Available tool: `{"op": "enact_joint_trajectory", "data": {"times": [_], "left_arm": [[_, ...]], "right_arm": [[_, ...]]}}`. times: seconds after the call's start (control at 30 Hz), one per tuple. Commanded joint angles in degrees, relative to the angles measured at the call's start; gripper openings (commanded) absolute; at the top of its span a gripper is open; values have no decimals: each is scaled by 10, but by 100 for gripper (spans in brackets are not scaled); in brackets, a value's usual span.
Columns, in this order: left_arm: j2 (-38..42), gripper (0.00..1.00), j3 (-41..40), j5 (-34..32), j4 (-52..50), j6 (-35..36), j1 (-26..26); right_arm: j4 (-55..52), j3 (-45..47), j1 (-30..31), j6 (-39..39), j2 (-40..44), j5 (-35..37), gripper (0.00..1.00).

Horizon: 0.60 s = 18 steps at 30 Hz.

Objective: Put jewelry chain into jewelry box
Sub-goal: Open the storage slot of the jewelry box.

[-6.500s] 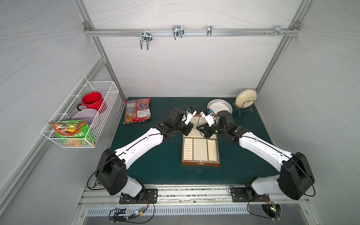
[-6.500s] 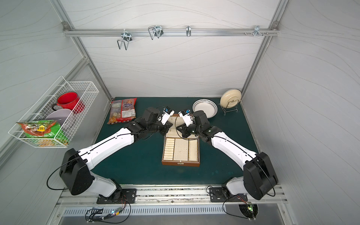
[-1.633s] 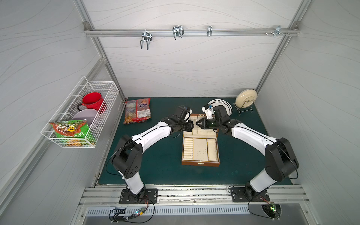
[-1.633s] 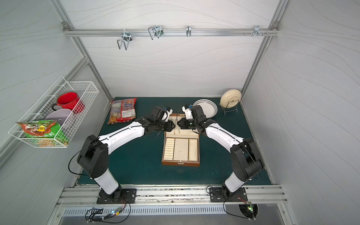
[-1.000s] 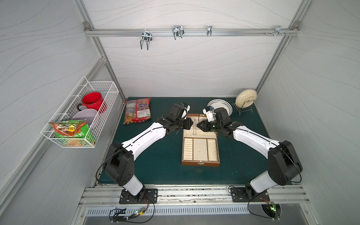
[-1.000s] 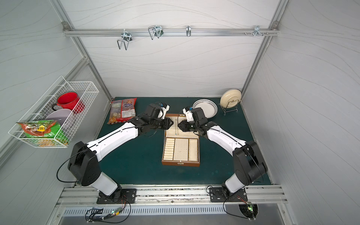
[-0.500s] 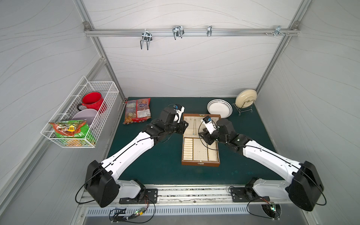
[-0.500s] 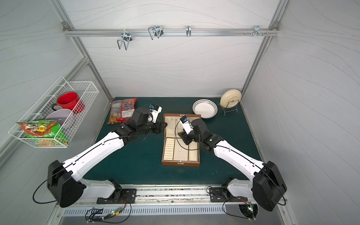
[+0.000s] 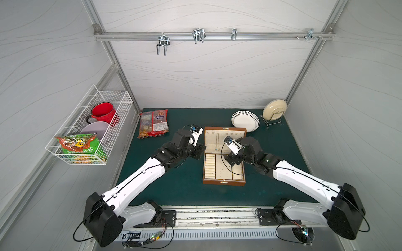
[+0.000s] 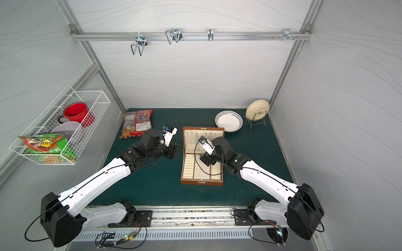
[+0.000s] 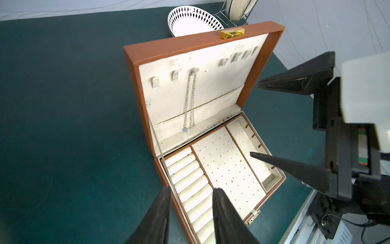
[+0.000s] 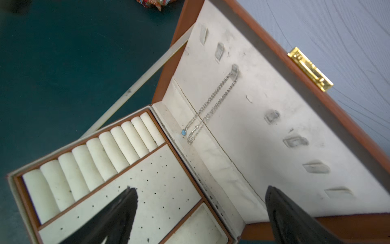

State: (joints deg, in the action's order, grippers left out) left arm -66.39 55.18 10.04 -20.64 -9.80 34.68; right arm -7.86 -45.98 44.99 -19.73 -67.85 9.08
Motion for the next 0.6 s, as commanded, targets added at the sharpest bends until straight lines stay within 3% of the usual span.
{"op": "enact_joint_trajectory", "data": {"times": [0.0, 0.1, 0.23, 0.33, 0.57], "left_arm": [[18, 41, -11, -12, 30, 20, 4], [26, 41, -20, -19, 39, 28, 4], [31, 41, -23, -12, 46, 31, 4], [30, 42, -24, -13, 46, 32, 4], [21, 42, -29, -8, 56, 33, 5]], "right_arm": [[-9, -1, -11, -37, 8, -15, 99], [6, 6, -27, -70, 18, -73, 99], [61, 60, -30, -187, 26, -133, 99], [57, 59, -58, -203, 3, -191, 99], [117, 53, -71, -269, -46, -200, 99]]}}
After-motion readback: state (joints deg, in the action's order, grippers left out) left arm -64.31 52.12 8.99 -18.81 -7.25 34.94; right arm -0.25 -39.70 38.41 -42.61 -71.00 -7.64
